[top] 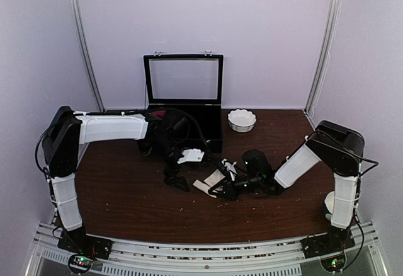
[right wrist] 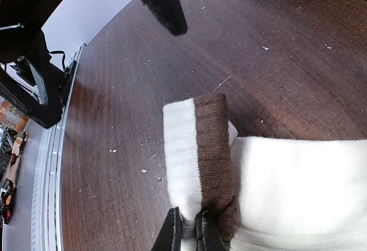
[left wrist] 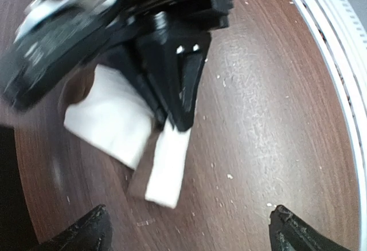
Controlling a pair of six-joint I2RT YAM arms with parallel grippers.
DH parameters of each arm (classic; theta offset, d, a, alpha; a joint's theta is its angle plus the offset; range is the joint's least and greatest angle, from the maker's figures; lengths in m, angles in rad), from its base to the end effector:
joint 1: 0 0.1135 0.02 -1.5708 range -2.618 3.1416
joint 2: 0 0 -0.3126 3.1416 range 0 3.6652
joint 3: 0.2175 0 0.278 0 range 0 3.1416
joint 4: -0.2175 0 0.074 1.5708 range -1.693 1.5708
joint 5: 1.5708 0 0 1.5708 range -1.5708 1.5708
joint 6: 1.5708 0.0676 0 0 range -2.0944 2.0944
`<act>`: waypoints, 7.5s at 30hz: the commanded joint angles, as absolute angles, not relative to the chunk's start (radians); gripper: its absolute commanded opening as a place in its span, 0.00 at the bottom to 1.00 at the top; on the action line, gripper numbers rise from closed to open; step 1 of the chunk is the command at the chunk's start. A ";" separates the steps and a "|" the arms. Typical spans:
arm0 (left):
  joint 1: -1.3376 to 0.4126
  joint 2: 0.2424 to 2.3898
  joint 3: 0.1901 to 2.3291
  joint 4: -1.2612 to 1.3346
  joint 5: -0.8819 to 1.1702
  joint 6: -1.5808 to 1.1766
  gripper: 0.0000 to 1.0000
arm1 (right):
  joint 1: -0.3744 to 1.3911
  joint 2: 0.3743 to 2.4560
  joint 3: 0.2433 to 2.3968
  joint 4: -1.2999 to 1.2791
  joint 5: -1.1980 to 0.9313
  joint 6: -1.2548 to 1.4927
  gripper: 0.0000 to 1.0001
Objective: Roll the socks
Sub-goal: Roll the sock at the center of the board.
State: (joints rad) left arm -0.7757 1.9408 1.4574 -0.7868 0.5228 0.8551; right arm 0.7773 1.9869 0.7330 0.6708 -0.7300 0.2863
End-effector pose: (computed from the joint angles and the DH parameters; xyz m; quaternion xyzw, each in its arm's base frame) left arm 0.2909 -0.3326 0.2053 0.7219 0.6266 -0.2496 0.1547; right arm 0.2476 0.3069 0.0917 -0.3640 0.7567 0.4954 0.2223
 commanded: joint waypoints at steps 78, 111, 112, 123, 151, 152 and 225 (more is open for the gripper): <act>-0.907 2.013 1.445 -0.980 0.183 0.775 0.00 | 0.741 2.058 1.155 -0.132 -0.503 0.091 0.09; -0.859 2.177 1.545 -1.083 0.391 0.563 0.00 | 0.729 1.555 0.426 0.730 -0.512 0.346 1.00; -0.859 2.184 1.553 -1.092 0.398 0.567 0.00 | 0.785 1.520 0.433 0.640 -0.438 0.250 1.00; -0.841 2.242 1.628 -1.166 0.465 0.601 0.00 | 1.137 1.493 0.488 0.492 -0.067 -0.298 0.95; -0.810 2.273 1.675 -1.234 0.574 0.661 0.00 | 1.132 1.951 0.983 0.198 -0.105 -0.465 0.28; -0.810 2.269 1.674 -1.229 0.573 0.660 0.00 | 1.130 1.955 0.980 0.198 -0.111 -0.458 0.24; -0.765 2.228 1.832 -1.029 0.509 0.576 0.98 | 1.085 1.927 0.808 0.171 -0.413 -0.254 0.00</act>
State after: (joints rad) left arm -0.7792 2.2456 1.7752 -0.9897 0.3908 0.6415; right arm 1.0817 1.8668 0.8120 0.3485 -0.4393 -0.2012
